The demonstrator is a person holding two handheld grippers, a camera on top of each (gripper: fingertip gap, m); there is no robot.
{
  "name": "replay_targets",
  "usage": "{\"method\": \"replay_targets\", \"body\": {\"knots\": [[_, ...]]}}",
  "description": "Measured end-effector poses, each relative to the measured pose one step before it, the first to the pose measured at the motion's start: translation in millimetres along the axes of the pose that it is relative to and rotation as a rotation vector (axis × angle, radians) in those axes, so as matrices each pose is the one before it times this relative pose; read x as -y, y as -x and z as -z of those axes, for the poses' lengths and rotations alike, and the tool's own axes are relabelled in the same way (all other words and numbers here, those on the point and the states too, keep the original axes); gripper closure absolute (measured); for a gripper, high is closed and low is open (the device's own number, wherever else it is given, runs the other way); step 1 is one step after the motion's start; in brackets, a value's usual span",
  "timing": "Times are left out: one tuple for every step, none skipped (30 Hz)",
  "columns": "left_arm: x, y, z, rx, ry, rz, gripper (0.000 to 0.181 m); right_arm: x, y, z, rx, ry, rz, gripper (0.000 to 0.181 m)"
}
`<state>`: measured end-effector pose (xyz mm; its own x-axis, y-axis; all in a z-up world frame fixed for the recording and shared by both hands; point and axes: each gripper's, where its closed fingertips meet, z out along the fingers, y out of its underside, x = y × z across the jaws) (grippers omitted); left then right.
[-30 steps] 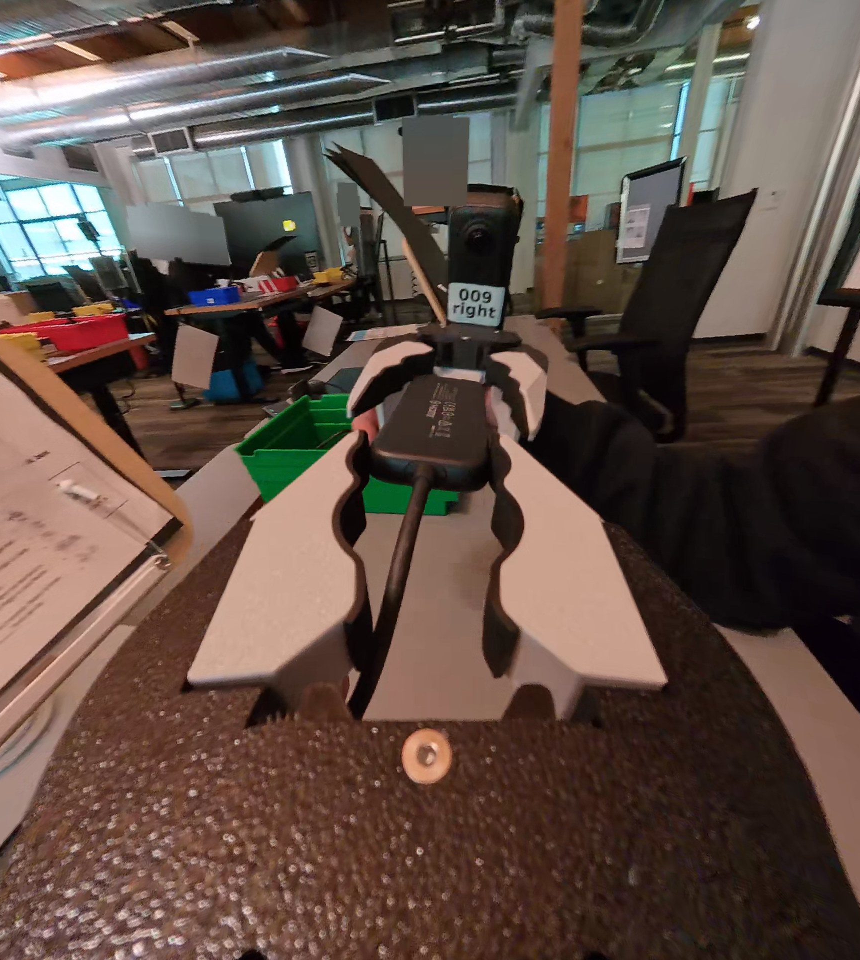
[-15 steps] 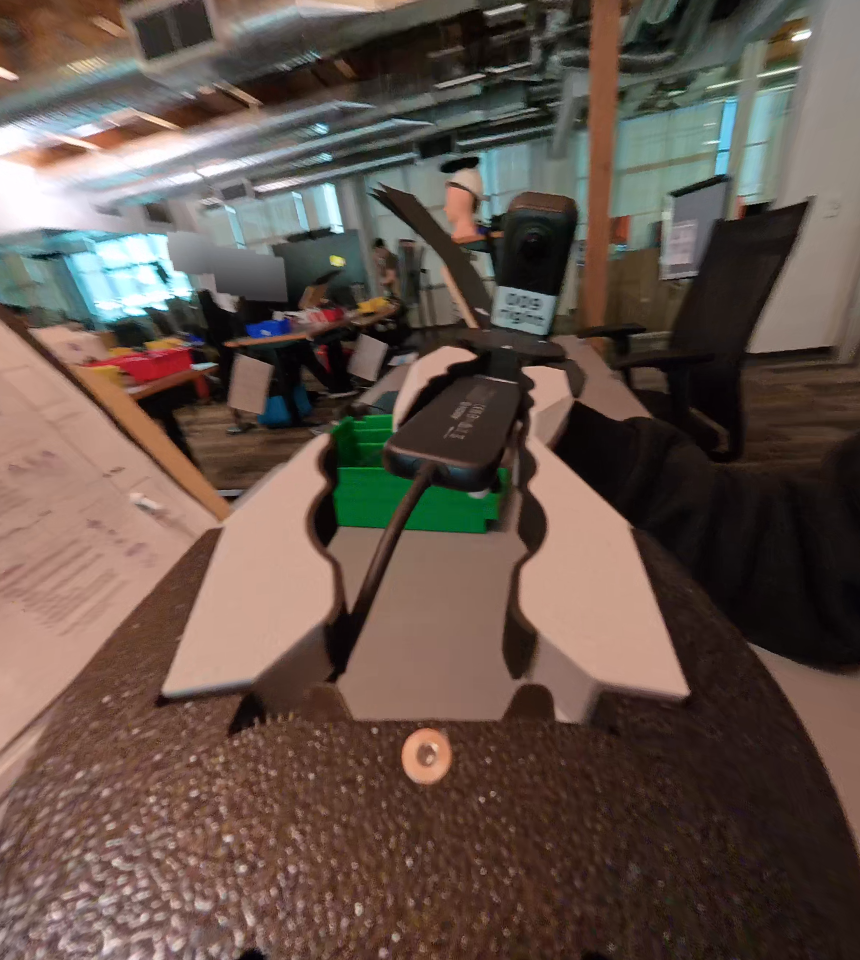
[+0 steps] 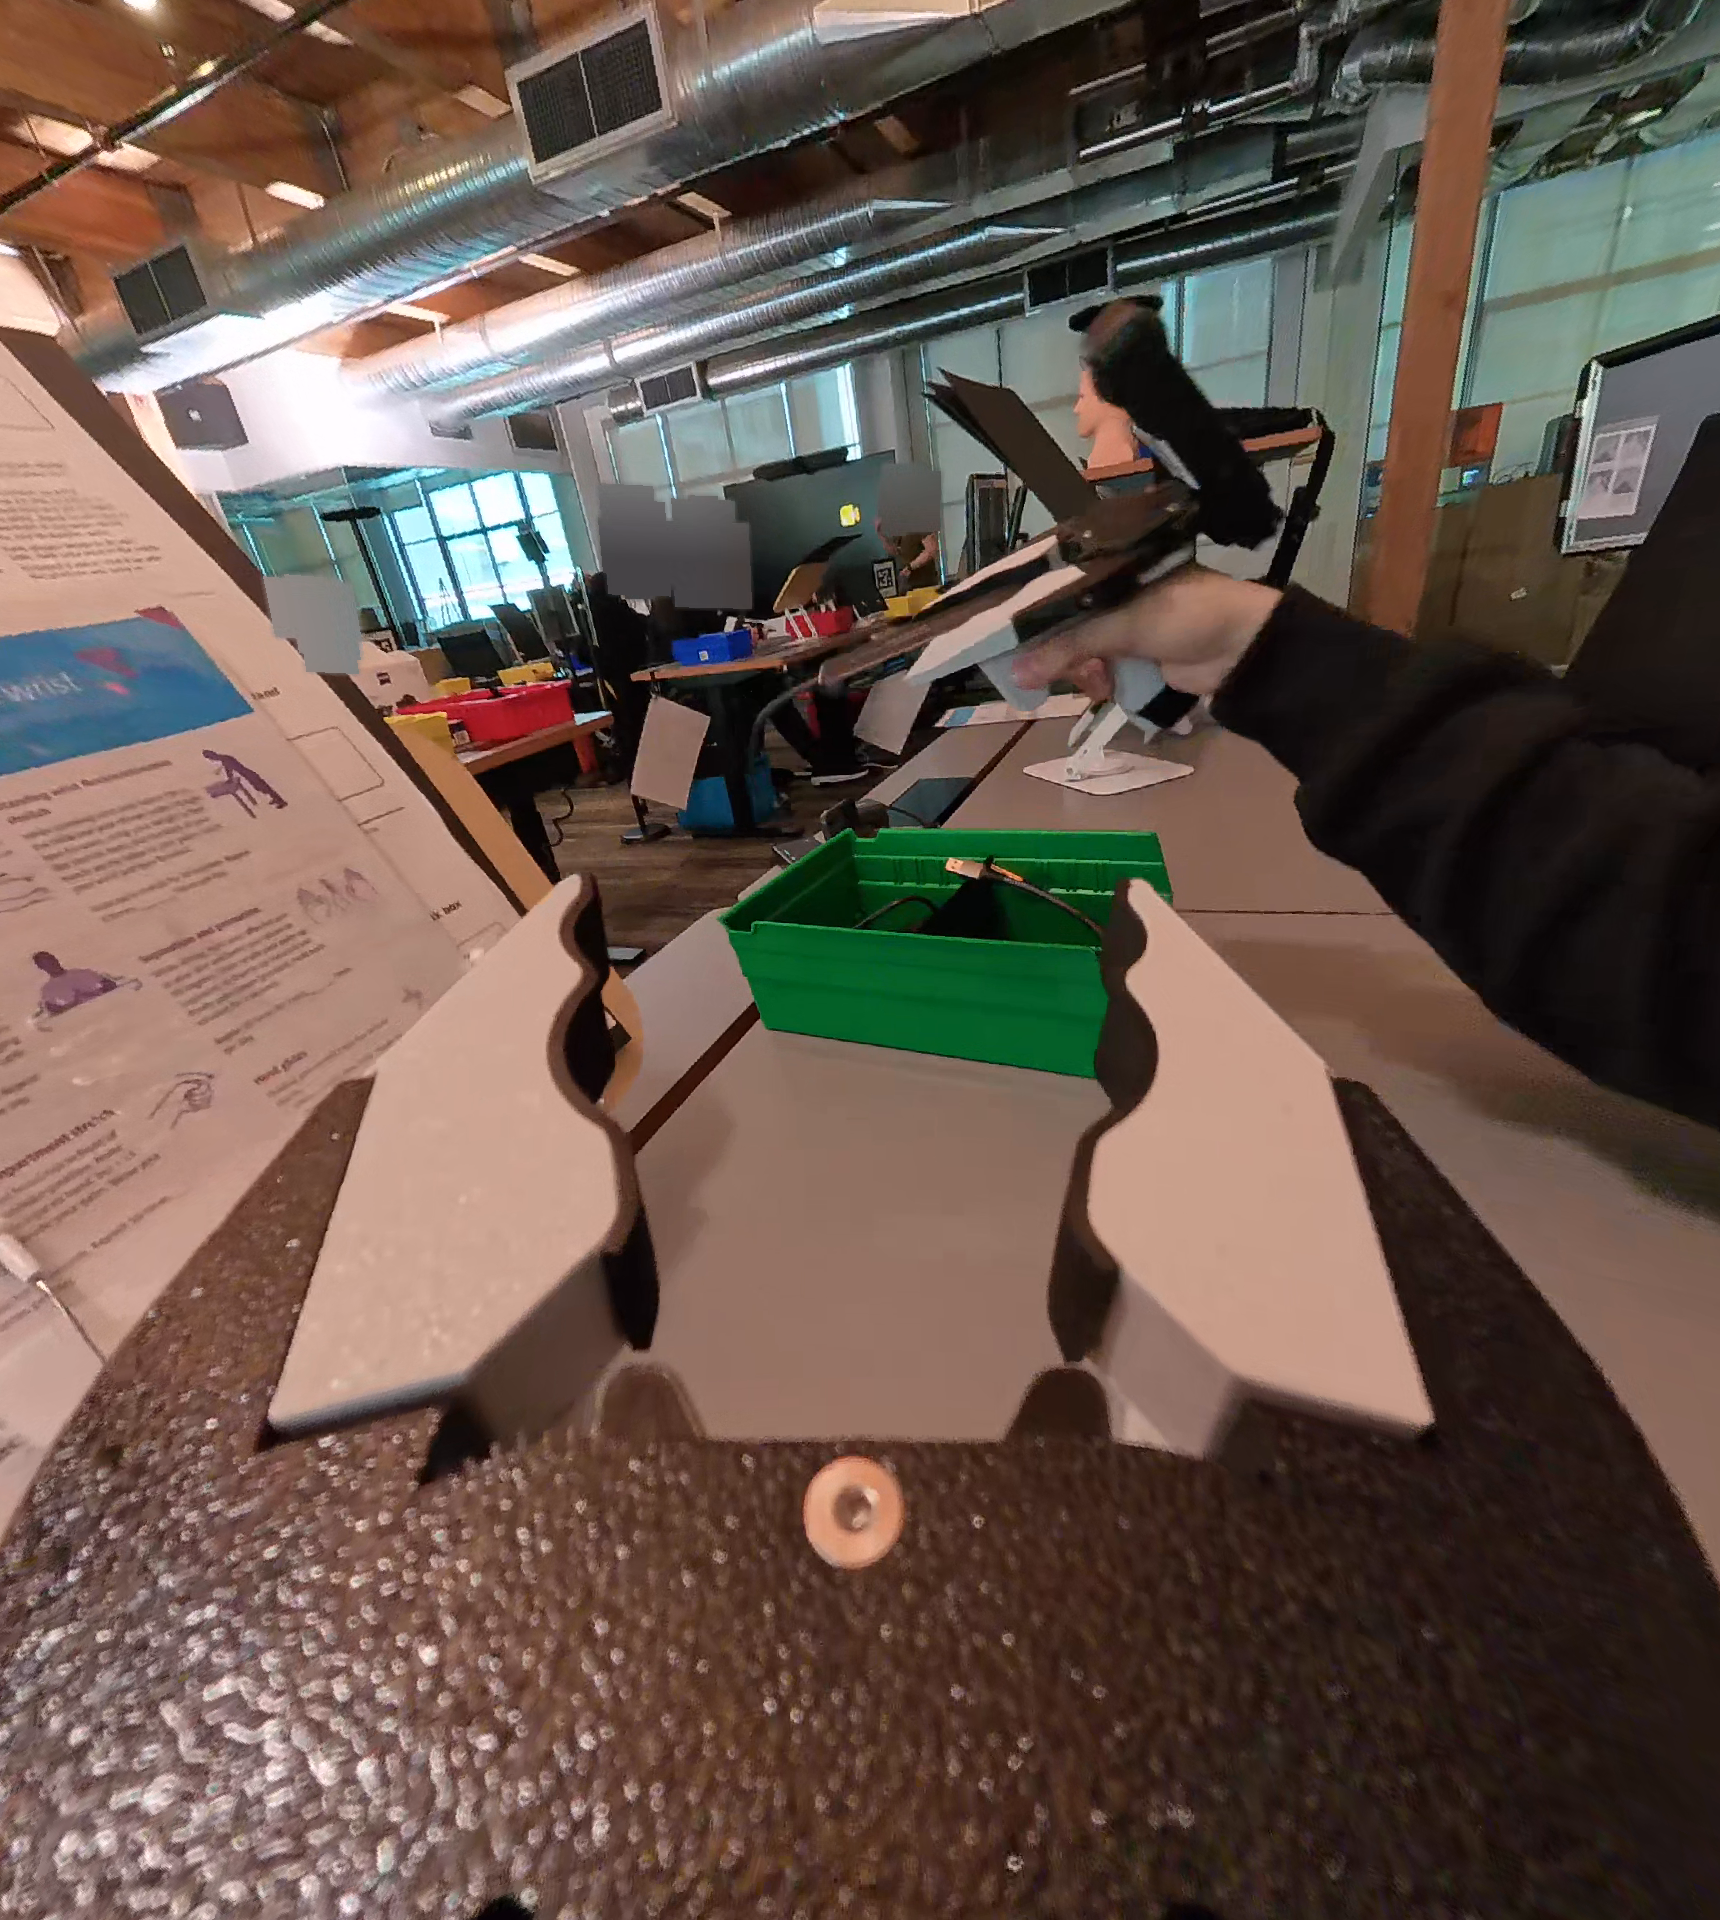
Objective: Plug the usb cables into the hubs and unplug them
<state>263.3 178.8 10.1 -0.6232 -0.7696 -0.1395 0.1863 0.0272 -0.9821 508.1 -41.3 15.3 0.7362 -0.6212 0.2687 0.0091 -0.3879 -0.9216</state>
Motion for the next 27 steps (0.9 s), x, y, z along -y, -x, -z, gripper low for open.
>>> {"method": "replay_targets", "body": {"knots": [[-2.25, -0.33, -0.98, -0.0027, 0.0111, 0.0068, 0.088, -15.33, -12.11, -6.46, 0.0169, 0.0847, -0.0394, 0.128], [-2.20, -0.60, -0.95, -0.0041, 0.0112, 0.0040, 0.089, -11.47, -11.13, -7.41, 0.0121, 0.0584, -0.0440, 0.128], [-2.22, -0.07, -0.73, -0.0007, 0.0124, 0.0018, 0.089, -7.70, -12.36, -7.85, -0.0073, 0.0321, -0.0447, 0.128], [-2.21, 0.24, -0.60, 0.0015, 0.0120, -0.0001, 0.089, -10.13, -8.99, -8.13, 0.0060, 0.0522, -0.0411, 0.128], [-1.65, -0.71, -0.60, -0.0048, 0.0078, -0.0028, 0.089, -10.27, -7.69, -7.80, 0.0015, 0.0559, -0.0316, 0.128], [-1.20, -0.60, -0.42, -0.0043, 0.0046, -0.0010, 0.090, -7.67, -9.38, -7.03, -0.0248, 0.0424, -0.0145, 0.128], [-1.10, 0.05, -0.41, -0.0007, 0.0043, 0.0021, 0.090, -6.30, -10.50, -5.61, -0.0471, 0.0379, -0.0010, 0.128], [-1.16, 0.02, -0.30, -0.0020, 0.0040, 0.0022, 0.090, -6.70, -10.09, -4.47, -0.0542, 0.0468, 0.0118, 0.128], [-1.13, 0.23, -0.29, -0.0011, 0.0031, 0.0019, 0.090, -5.45, -9.48, -4.22, -0.0578, 0.0411, 0.0147, 0.128], [-1.26, 0.19, -0.31, -0.0015, 0.0039, 0.0025, 0.091, -1.44, -6.24, -4.23, -0.0433, 0.0139, 0.0028, 0.128], [-1.00, 0.13, -0.36, -0.0014, 0.0022, 0.0027, 0.091, -0.80, -1.20, -5.11, -0.0134, 0.0110, -0.0149, 0.128], [-0.68, 0.67, -0.40, 0.0014, -0.0002, 0.0028, 0.091, -2.30, 3.67, -6.43, 0.0123, 0.0200, -0.0161, 0.128], [-0.79, 0.37, -0.48, -0.0002, 0.0006, 0.0038, 0.092, -3.68, 4.37, -7.92, 0.0099, 0.0287, -0.0072, 0.128], [-0.91, -0.34, -0.62, -0.0042, 0.0015, 0.0046, 0.092, -0.46, 3.91, -8.84, -0.0019, 0.0063, 0.0030, 0.128], [-0.93, -0.50, -0.58, -0.0040, 0.0018, 0.0034, 0.093, 1.58, 4.30, -8.91, -0.0051, -0.0073, -0.0049, 0.128], [-0.70, -0.06, -0.58, -0.0010, 0.0018, 0.0015, 0.093, 0.20, 5.44, -8.81, -0.0012, 0.0036, -0.0059, 0.128], [-0.70, -0.19, -0.29, -0.0012, 0.0027, 0.0003, 0.093, 1.59, 6.88, -8.24, 0.0049, -0.0064, 0.0053, 0.128], [-0.64, -0.50, -0.28, -0.0025, 0.0039, -0.0007, 0.093, 3.16, 5.33, -7.56, -0.0054, -0.0162, 0.0063, 0.128], [-0.97, -0.41, -0.05, -0.0025, 0.0062, -0.0008, 0.094, 2.43, 4.79, -6.32, -0.0037, -0.0103, 0.0082, 0.128], [-0.93, -0.11, -0.05, -0.0005, 0.0073, 0.0001, 0.094, 2.35, 3.18, -4.79, -0.0067, -0.0068, 0.0087, 0.129], [-0.40, -0.40, 0.27, -0.0022, 0.0037, -0.0005, 0.094, 1.99, 0.15, -3.36, -0.0183, -0.0044, 0.0200, 0.128], [0.22, -0.78, 0.29, -0.0049, 0.0000, -0.0001, 0.094, 1.38, -0.92, -2.92, -0.0204, -0.0034, 0.0352, 0.128], [-0.01, -0.85, 0.34, -0.0054, 0.0008, 0.0018, 0.095, -2.58, 0.54, -2.92, -0.0047, 0.0158, 0.0402, 0.127], [-0.48, -0.91, 0.12, -0.0072, 0.0039, 0.0027, 0.095, -7.80, 3.51, -2.49, 0.0187, 0.0451, 0.0312, 0.126], [-0.57, -1.11, 0.06, -0.0083, 0.0039, 0.0022, 0.095, -7.80, 5.38, -1.77, 0.0358, 0.0421, 0.0169, 0.123], [-0.29, -0.72, 0.06, -0.0048, 0.0028, 0.0006, 0.095, -2.68, 5.54, -1.03, 0.0352, 0.0031, 0.0083, 0.116], [-0.12, 0.06, 0.17, 0.0008, 0.0024, -0.0011, 0.095, -0.06, 5.00, -0.28, 0.0290, -0.0199, 0.0093, 0.113]]}}
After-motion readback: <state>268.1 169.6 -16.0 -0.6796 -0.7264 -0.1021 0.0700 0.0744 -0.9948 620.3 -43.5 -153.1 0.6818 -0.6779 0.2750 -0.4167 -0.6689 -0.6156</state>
